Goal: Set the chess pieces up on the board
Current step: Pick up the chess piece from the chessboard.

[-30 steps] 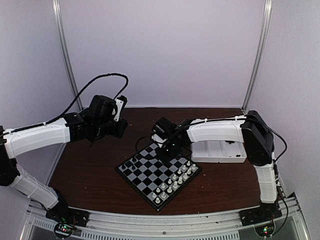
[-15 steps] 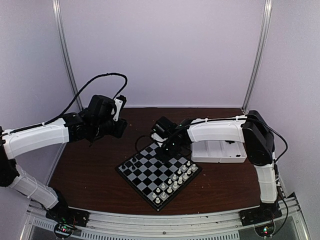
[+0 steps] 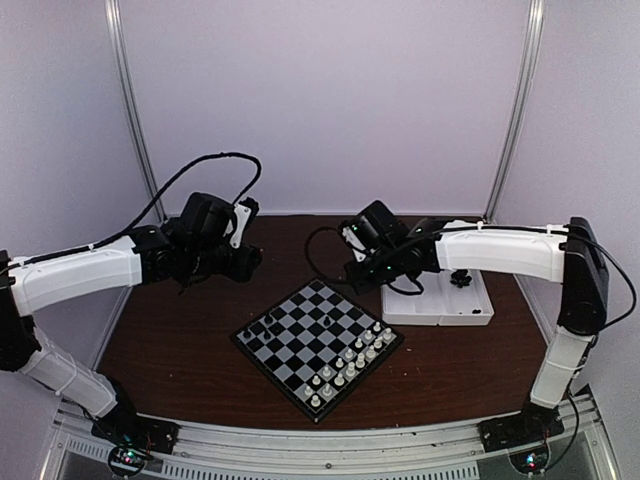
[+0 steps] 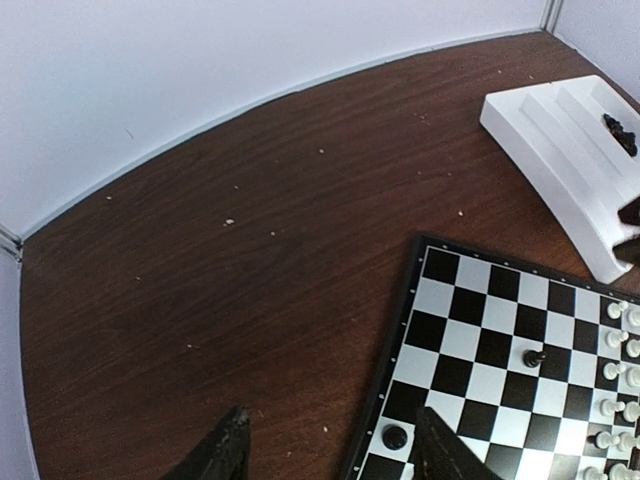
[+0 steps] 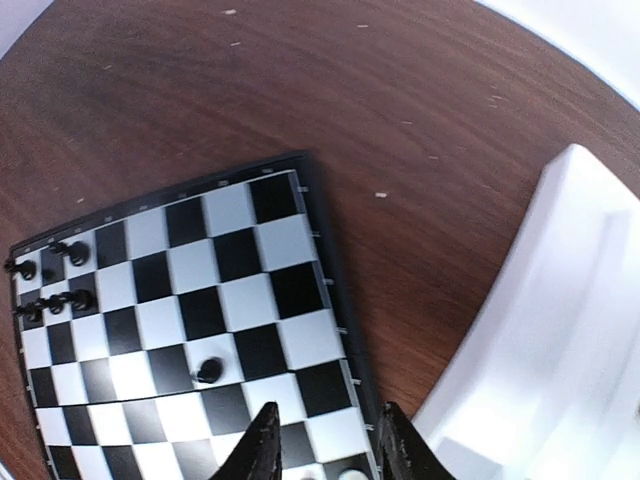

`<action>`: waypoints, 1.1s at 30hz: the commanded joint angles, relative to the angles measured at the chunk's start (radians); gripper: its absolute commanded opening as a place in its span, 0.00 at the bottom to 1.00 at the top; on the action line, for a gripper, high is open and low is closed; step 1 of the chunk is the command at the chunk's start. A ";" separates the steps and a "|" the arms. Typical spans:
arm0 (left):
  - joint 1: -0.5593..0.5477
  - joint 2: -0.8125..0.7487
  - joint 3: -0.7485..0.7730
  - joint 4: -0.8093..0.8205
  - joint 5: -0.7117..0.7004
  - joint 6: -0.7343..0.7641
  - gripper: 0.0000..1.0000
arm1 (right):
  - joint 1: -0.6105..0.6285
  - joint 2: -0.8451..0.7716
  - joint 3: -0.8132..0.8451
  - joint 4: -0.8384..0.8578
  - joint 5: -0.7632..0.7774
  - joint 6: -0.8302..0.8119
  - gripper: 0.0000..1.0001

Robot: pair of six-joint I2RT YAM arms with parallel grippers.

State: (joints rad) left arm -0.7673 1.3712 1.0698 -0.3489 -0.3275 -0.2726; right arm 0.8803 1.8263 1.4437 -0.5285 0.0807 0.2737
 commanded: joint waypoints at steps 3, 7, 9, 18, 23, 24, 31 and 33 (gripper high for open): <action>-0.005 0.117 0.066 -0.036 0.196 -0.027 0.58 | -0.157 -0.170 -0.177 0.044 0.128 0.049 0.34; -0.064 0.232 0.144 -0.092 0.194 -0.036 0.58 | -0.287 -0.215 -0.228 0.015 0.119 0.050 0.34; -0.094 0.284 0.186 -0.109 0.203 -0.037 0.58 | -0.355 -0.222 -0.244 0.004 0.114 0.042 0.33; -0.160 0.528 0.432 -0.252 0.251 -0.014 0.50 | -0.505 -0.248 -0.290 0.021 0.049 0.031 0.30; -0.170 0.608 0.506 -0.293 0.302 -0.013 0.50 | -0.522 -0.255 -0.316 0.037 0.038 0.034 0.29; -0.174 0.619 0.519 -0.302 0.310 -0.015 0.50 | -0.525 -0.255 -0.322 0.041 0.037 0.035 0.29; -0.190 0.700 0.602 -0.371 0.327 -0.026 0.48 | -0.562 -0.264 -0.353 0.064 0.017 0.036 0.29; -0.195 0.722 0.625 -0.384 0.327 -0.027 0.47 | -0.567 -0.269 -0.359 0.070 0.011 0.035 0.29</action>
State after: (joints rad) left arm -0.9489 2.0563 1.6360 -0.6926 -0.0216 -0.2947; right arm 0.3309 1.5951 1.1015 -0.4889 0.1078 0.3065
